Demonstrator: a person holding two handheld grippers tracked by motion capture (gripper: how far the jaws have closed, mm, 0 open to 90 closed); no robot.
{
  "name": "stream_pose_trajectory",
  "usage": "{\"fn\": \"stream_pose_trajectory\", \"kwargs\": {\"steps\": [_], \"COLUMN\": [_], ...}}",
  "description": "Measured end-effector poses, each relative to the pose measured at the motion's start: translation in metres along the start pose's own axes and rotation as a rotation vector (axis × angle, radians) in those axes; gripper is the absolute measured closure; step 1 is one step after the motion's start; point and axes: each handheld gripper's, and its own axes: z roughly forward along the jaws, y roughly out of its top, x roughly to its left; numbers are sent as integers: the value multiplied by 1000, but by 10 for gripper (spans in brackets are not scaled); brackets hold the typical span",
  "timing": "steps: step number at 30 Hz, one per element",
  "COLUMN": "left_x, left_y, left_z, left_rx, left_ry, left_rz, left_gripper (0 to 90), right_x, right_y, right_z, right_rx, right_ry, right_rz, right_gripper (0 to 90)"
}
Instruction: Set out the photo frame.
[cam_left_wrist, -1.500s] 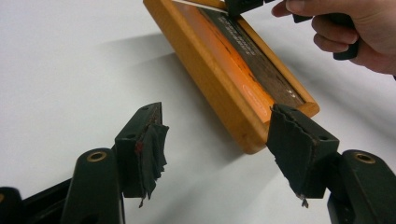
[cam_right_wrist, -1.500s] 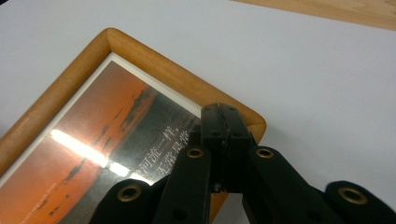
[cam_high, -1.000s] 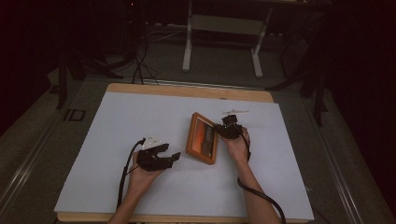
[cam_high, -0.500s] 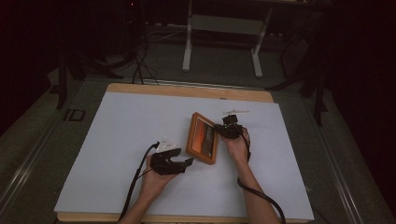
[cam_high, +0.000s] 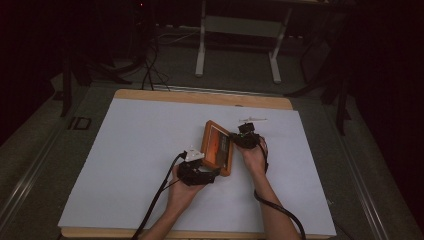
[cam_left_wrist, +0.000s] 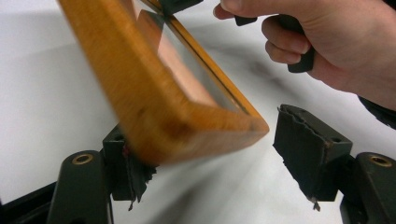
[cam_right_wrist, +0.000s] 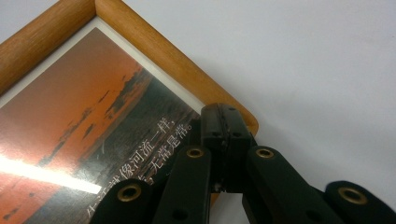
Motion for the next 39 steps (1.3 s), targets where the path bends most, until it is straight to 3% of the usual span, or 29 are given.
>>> {"fn": "stream_pose_trajectory", "kwargs": {"steps": [7, 19, 27, 39], "left_x": [1, 8, 7, 5], "left_y": [4, 8, 13, 22], "left_z": [8, 11, 10, 11], "left_rx": [6, -26, -19, 18], "left_ry": [16, 10, -10, -15], "left_rz": [-63, -168, -148, -97], "left_gripper": [363, 463, 507, 539], "right_x": [-1, -1, -3, -12], "right_y": [0, 0, -2, 2], "right_z": [0, 0, -5, -34], "right_rx": [1, 1, 3, -48], "right_ry": [2, 9, 13, 6], "right_rz": [1, 1, -19, -40], "right_gripper": [900, 899, 867, 821]}}
